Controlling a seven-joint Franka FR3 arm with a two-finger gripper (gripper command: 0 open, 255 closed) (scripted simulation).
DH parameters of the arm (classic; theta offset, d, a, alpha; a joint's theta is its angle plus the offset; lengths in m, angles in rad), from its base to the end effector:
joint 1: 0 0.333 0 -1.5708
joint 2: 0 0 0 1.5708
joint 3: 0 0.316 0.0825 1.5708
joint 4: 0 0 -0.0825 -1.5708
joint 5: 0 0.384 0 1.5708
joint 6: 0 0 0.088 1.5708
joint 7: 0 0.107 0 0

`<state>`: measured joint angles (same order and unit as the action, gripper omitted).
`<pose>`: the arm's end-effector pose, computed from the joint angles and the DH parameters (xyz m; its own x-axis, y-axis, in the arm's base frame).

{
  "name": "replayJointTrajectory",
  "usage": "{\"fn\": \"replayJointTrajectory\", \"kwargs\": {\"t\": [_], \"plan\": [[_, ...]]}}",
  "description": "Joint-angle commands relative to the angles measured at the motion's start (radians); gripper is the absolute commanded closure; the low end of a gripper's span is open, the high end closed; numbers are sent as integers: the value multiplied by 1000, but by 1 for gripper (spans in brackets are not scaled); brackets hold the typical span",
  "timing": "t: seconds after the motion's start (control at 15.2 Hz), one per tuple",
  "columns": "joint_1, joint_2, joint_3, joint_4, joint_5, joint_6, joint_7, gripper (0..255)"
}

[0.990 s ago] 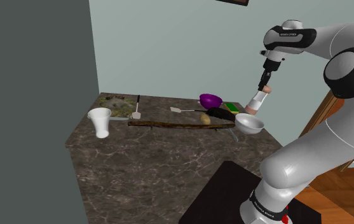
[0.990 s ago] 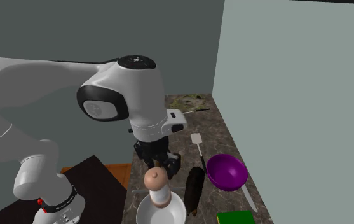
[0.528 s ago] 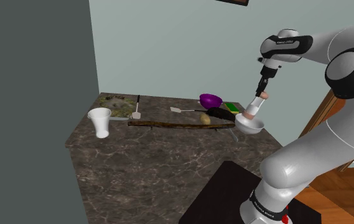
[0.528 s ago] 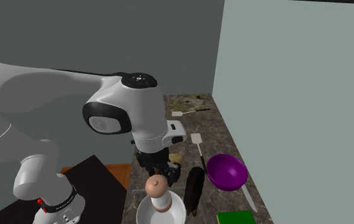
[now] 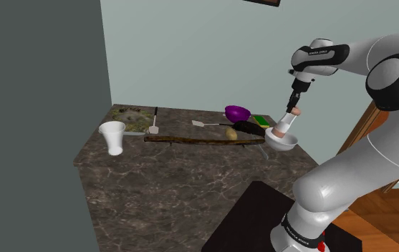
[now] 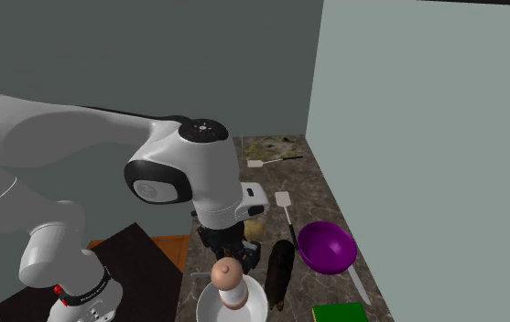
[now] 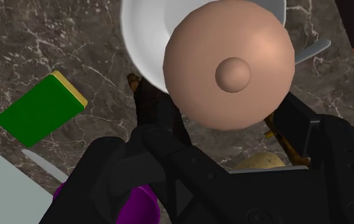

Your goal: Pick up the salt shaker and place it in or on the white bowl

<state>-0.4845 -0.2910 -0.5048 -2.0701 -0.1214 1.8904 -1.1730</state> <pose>0.2436 -0.4250 0.5446 0.9721 0.2292 0.0502 0.2259 -0.9720 0.0645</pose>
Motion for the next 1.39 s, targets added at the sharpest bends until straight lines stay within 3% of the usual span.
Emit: {"fn": "replayJointTrajectory", "kwargs": {"t": [0.0, 0.2, 0.26, 0.59, 0.86, 1.32], "plan": [[0, 0, 0, -1, 0, 1, 0, 255], [0, 0, 0, -1, 0, 1, 0, 255], [0, 0, 0, -1, 0, 1, 0, 0], [0, 0, 0, -1, 0, 1, 0, 0], [3, -9, 12, 118, 2, -126, 0, 0], [3, -9, 12, 118, 2, -126, 0, 0]]}}
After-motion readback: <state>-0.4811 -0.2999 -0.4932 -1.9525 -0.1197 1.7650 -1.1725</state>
